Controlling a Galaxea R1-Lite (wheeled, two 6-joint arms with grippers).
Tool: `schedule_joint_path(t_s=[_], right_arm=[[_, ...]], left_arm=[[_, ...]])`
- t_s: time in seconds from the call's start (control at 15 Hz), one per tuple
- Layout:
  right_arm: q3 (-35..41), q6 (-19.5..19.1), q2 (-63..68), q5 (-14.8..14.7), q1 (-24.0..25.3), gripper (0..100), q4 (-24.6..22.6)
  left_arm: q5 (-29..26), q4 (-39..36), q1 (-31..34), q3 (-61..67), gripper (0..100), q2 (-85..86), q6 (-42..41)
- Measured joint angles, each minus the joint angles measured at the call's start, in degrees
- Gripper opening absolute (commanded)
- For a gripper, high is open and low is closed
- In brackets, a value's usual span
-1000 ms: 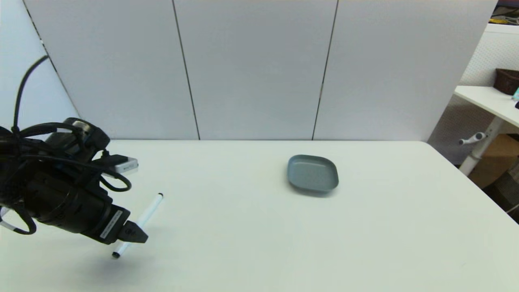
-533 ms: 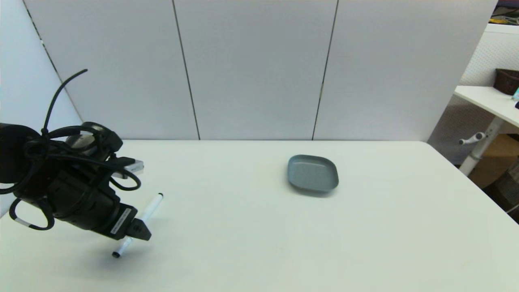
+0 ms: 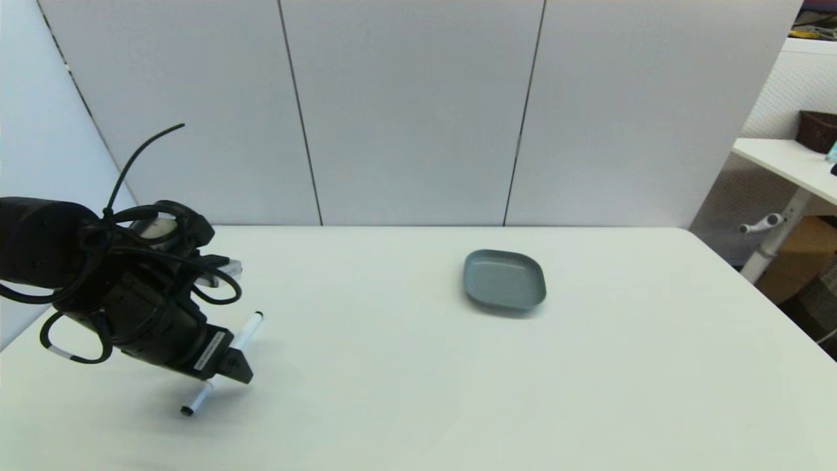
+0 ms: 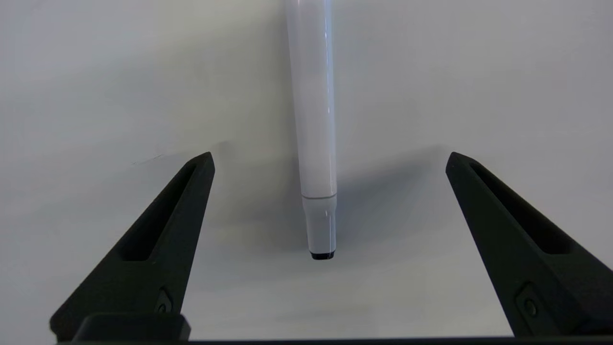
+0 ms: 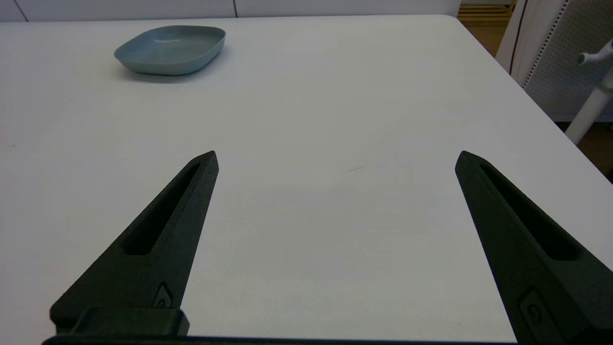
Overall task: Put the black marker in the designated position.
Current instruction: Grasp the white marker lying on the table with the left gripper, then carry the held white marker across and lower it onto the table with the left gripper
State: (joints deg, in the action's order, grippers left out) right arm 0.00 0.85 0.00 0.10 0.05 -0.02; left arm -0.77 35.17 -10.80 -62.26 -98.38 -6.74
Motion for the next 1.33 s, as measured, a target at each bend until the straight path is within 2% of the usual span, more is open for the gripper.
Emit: schedule_joint_path(t_s=[0.4,0.47,1.33], right_arm=[[0.0,0.0,0.0,0.0,0.0,100,0.0],[0.0,0.0,0.0,0.0,0.0,100,0.0],[0.0,0.0,0.0,0.0,0.0,100,0.0]], left_arm=[[0.0,0.0,0.0,-0.9,100,-1.7,0.0],[0.0,0.0,0.0,-0.9,0,-1.9,0.0],[-0.1,-0.1,0.1,-0.6,0,-3.4,-0.2]])
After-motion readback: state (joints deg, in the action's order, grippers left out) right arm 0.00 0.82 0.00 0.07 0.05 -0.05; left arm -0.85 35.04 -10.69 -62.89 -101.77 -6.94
